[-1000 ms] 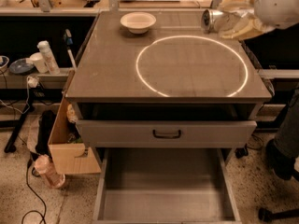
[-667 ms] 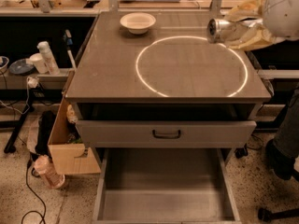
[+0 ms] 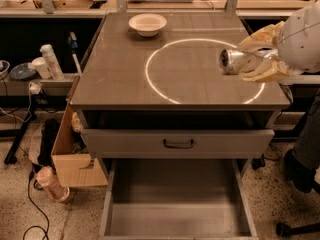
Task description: Place redbull can into middle drawer
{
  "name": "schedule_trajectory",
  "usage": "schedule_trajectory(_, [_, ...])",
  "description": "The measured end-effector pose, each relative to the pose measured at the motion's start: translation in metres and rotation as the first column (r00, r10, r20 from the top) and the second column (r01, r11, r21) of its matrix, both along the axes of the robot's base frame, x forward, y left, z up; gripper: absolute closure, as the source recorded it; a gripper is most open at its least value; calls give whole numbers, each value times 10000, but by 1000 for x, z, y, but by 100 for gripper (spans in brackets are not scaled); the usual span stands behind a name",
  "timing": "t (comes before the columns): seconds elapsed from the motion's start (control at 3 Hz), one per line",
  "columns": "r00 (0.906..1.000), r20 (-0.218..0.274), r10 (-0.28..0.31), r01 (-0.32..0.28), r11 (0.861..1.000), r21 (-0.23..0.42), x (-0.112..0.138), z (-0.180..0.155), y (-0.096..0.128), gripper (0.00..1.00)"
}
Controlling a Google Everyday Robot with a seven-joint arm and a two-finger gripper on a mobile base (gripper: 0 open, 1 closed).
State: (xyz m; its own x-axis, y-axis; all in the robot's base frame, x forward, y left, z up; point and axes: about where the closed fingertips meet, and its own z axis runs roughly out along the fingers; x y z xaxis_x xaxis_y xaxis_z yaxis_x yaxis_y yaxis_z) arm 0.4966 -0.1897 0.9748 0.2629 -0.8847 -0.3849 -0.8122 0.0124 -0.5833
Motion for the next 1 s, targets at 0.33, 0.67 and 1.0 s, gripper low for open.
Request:
schedule_trajectory(0.33, [9998, -189, 81, -80, 10000, 60, -14, -5, 7, 100])
schedule_trajectory(0.67, [9986, -527, 85, -81, 9999, 92, -30, -15, 9, 100])
schedule_trajectory(1.0, [9957, -925, 64, -62, 10000, 22, -53, -34, 13, 100])
